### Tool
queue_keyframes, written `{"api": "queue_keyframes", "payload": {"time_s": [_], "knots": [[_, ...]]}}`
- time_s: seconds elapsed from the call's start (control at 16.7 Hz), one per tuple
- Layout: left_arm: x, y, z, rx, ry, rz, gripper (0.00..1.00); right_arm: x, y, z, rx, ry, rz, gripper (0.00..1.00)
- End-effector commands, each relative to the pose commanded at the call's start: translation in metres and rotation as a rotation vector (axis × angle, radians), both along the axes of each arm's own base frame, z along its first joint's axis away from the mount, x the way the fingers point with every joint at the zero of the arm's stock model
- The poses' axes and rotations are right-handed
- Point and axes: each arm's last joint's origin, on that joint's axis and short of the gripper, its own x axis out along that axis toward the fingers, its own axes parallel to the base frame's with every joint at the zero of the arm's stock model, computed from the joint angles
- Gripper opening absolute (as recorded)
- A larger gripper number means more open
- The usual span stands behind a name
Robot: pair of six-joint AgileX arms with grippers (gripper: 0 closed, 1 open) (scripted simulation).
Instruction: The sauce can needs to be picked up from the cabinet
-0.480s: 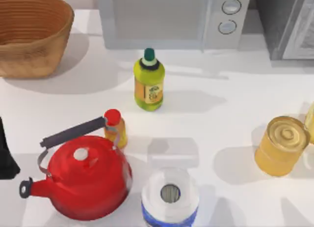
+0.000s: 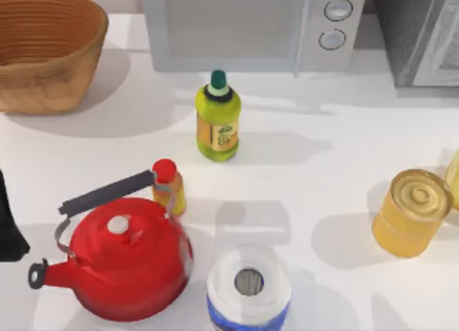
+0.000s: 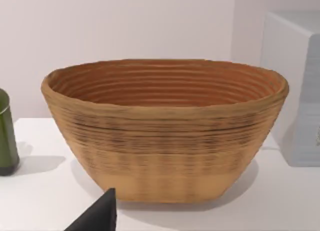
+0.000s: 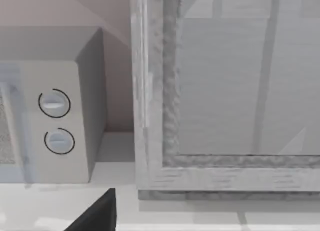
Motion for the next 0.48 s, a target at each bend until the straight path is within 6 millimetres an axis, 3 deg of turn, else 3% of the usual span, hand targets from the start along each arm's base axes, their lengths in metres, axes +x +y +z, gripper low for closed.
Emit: {"api": "queue_keyframes", "payload": {"time_s": [0.24,0.48], "knots": [[0.000,0.000,0.000,0.000,0.000,0.000,1.00,0.012,0.005,0.087,-0.001,-0.018,0.004,1.00],[0.000,0.000,0.000,0.000,0.000,0.000,1.00,0.042,0.012,0.166,-0.002,-0.015,0.004,1.00]]}}
